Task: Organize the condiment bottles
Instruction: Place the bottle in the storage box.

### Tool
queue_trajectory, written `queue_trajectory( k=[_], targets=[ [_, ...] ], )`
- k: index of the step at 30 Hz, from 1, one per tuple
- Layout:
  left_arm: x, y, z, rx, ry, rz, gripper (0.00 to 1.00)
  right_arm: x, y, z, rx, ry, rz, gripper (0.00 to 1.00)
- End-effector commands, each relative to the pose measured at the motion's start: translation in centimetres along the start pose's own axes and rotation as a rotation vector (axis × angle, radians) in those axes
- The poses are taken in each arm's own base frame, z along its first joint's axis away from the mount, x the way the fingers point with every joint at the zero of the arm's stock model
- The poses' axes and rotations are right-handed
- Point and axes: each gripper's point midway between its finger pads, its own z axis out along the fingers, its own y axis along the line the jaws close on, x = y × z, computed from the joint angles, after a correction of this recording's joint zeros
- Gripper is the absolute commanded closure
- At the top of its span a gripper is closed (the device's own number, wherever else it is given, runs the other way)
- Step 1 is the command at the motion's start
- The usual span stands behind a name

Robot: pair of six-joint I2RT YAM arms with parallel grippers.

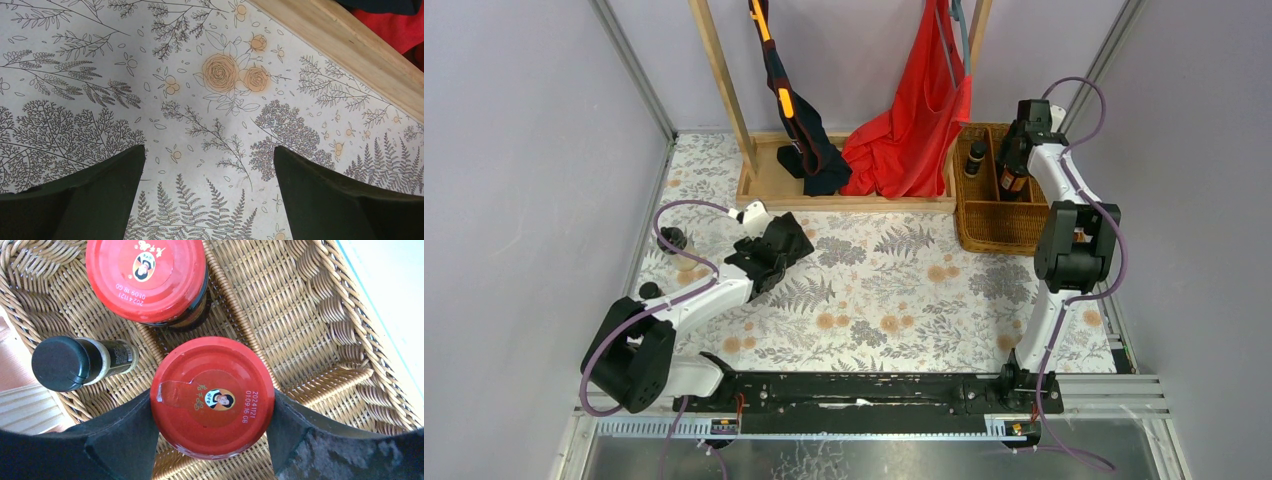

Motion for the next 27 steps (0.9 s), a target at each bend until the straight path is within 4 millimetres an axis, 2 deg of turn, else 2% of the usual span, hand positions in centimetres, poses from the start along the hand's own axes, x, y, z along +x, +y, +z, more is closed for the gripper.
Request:
queue_trajectory(
  k=[1, 8, 13, 15, 16, 18, 21, 24, 27],
  targets=[
    [-0.8, -0.6, 0.3, 0.018, -0.028, -0.004, 0.0, -4.2, 1.1, -1.1, -0.039, -0.146, 0.06, 1.0],
    [-0.8, -0.6, 0.4, 0.012, -0.031, -0.003, 0.0, -2.5, 0.9, 0.0, -0.025, -0.107, 0.039, 1.0],
    [-0.8, -0.6, 0.4, 0.011, -0.028, -0.002, 0.0, -2.2, 0.7, -0.2, -0.014, -0.102, 0.025, 1.0],
    [-0.8, -0.6, 0.4, 0.011, -0.027, -0.003, 0.0, -2.2, 0.6, -0.4, -0.011, -0.102, 0.028, 0.96],
    [-0.8, -0.6, 0.4, 0.012, -0.027, -0.003, 0.0, -2.2, 0.7, -0.5, -0.015, -0.102, 0.027, 0.9],
    [-0.8, -0.6, 0.4, 0.012, -0.029, -0.003, 0.0, -2.1, 0.7, -0.5, -0.019, -0.094, 0.028, 0.66],
    [-0.8, -0.6, 0.4, 0.011, -0.027, -0.003, 0.0, -2.0, 0.9, -0.7, -0.03, -0.09, 0.037, 0.45],
    [-0.7, -0.5, 0.4, 0.01, -0.027, -0.001, 0.0, -2.0, 1.0, -1.0, -0.039, -0.089, 0.043, 0.34],
    [-0.8, -0.6, 0.4, 0.01, -0.027, -0.001, 0.0, -2.3, 1.0, -1.3, -0.04, -0.095, 0.043, 0.31]
  ],
)
